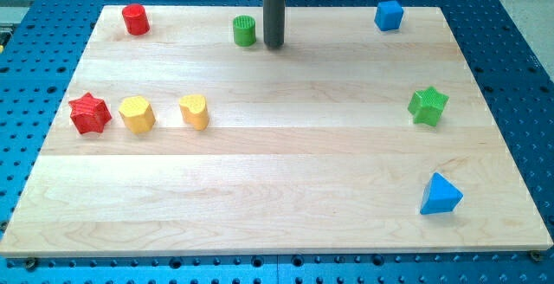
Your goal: Push the green circle to the center of the board
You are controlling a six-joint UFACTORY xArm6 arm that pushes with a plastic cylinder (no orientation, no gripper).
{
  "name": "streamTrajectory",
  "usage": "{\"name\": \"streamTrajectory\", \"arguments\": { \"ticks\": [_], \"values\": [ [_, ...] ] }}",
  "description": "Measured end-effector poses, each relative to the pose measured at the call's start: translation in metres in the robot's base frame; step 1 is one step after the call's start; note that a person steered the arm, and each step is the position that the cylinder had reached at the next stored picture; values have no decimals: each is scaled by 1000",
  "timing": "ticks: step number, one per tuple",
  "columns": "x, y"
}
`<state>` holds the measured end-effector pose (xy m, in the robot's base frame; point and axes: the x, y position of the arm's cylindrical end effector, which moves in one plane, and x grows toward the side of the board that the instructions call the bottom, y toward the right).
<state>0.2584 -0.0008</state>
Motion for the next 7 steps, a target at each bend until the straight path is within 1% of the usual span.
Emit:
{"name": "streamTrajectory", "arguments": {
  "ticks": [1,2,3,4,5,6,7],
  "values": [
    [-40,-28],
    [4,-57],
    [64,-10],
    [86,7],
    [28,-4],
    [44,-54],
    [72,-57]
  ]
}}
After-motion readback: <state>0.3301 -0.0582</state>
